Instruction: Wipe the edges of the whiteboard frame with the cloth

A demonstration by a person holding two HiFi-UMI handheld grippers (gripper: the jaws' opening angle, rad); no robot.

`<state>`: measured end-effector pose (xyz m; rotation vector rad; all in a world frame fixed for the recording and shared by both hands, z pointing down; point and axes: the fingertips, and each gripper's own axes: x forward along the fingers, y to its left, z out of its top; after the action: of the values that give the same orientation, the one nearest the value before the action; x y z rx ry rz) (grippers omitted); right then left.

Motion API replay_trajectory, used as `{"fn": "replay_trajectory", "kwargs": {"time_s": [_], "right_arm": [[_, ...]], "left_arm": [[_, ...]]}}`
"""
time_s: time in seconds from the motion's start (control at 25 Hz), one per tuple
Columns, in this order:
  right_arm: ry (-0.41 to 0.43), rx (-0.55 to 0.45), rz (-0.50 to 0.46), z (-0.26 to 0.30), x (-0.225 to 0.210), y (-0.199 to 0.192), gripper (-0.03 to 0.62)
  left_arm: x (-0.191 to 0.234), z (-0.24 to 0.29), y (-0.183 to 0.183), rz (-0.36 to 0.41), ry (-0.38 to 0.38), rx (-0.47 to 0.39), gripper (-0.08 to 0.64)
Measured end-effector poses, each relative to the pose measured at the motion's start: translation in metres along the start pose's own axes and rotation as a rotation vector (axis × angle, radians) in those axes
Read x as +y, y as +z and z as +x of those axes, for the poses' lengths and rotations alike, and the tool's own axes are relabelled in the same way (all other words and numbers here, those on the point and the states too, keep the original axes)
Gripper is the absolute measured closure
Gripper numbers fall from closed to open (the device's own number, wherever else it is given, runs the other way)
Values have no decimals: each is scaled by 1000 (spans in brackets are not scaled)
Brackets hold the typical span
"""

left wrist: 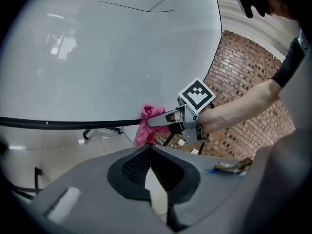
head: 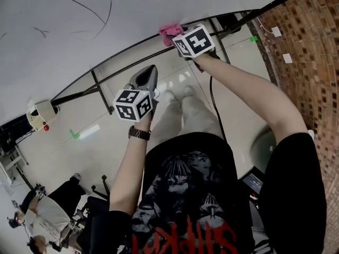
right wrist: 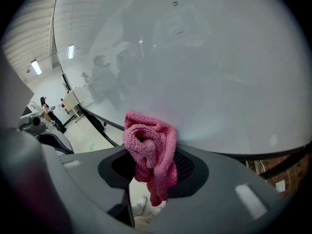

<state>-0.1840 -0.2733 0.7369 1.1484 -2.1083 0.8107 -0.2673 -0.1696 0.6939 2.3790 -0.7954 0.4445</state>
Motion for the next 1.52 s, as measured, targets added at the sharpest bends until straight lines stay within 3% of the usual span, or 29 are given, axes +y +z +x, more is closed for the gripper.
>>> {"fn": "replay_trajectory", "kwargs": {"time_s": [0.24,0.52,0.84,0.96,1.28,1.52], "right_arm": [[48,-4,-28,-7,-7,10,443],[87,-41,17,-21,-34,-7,443],[139,-104,-15,-25,-63,-16,443],[137,-134,-30,-28,-67,-17,443],[97,-177,46,-44,-107,-25,443],[48,-210,130,-65,-147,-35,443]], "left_arm": [[-8,13,12,34,19,-1,558],[-37,44,21,12,73,-4,558],[-58,74,27,-16,133,-9,558],[-59,77,30,-16,149,-6,558],[-65,81,40,-50,198,-31,558],[-82,98,52,-37,189,-48,558]]}}
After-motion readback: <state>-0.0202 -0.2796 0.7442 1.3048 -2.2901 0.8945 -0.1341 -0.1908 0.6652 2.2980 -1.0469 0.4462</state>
